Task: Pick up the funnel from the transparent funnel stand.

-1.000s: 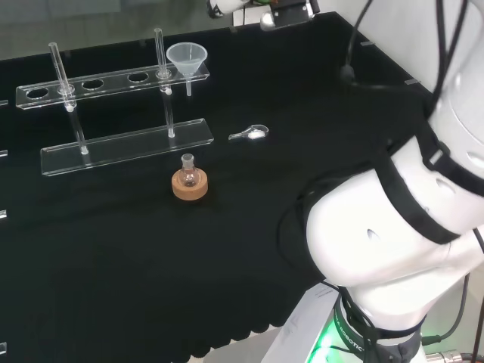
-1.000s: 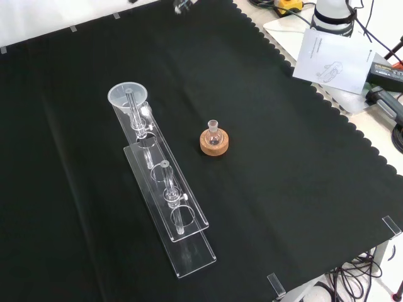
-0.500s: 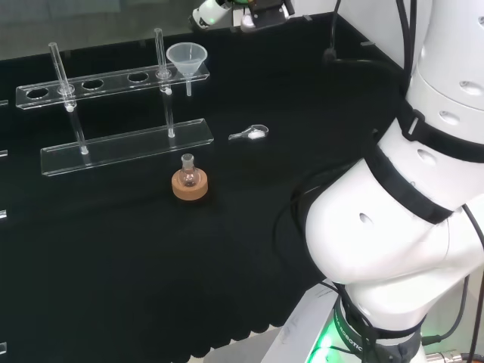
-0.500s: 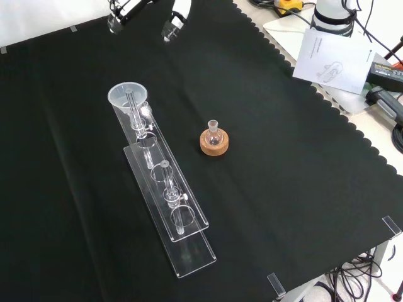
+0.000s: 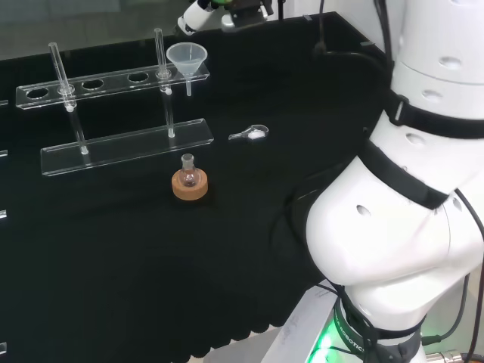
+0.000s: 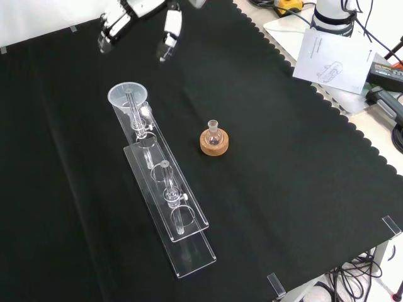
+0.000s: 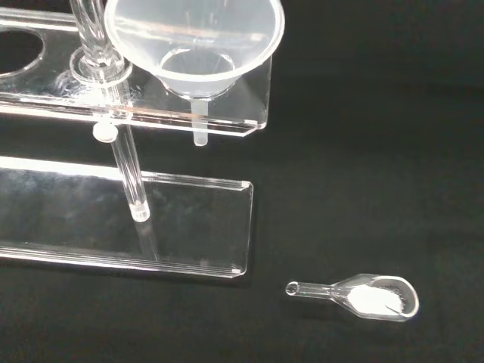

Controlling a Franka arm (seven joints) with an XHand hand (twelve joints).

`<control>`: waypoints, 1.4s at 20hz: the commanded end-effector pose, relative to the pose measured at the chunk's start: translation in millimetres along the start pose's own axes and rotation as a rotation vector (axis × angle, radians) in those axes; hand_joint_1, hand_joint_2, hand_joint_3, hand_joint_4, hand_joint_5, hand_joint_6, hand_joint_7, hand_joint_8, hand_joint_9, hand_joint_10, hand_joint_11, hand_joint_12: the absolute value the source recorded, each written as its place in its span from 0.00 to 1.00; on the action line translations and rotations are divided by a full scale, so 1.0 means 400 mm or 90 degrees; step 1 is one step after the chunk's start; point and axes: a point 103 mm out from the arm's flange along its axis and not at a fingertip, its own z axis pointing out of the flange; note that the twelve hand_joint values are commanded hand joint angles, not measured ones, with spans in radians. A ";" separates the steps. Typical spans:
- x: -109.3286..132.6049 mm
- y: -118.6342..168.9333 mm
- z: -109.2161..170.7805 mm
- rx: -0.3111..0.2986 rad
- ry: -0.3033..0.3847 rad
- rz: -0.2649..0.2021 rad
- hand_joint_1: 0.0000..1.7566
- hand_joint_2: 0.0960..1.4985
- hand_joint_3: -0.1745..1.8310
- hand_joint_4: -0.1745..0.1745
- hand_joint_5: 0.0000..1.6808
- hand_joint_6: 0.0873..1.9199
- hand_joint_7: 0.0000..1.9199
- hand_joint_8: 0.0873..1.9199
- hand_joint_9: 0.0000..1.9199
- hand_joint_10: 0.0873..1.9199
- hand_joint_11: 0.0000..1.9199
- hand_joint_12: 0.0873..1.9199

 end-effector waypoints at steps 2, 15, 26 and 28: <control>0.049 0.113 0.074 0.068 -0.025 0.015 0.30 0.49 0.22 0.41 0.11 0.00 0.02 0.32 0.16 0.34 0.16 0.76; 0.068 0.156 0.119 0.103 -0.024 -0.002 0.32 0.45 0.22 0.38 0.03 0.00 0.00 0.31 0.12 0.39 0.21 0.74; 0.071 0.171 0.140 0.116 -0.050 -0.011 0.30 0.43 0.22 0.39 0.00 0.00 0.00 0.19 0.06 0.42 0.22 0.75; 0.071 0.174 0.142 0.113 -0.053 -0.009 0.31 0.42 0.22 0.39 0.00 0.00 0.00 0.19 0.06 0.43 0.22 0.75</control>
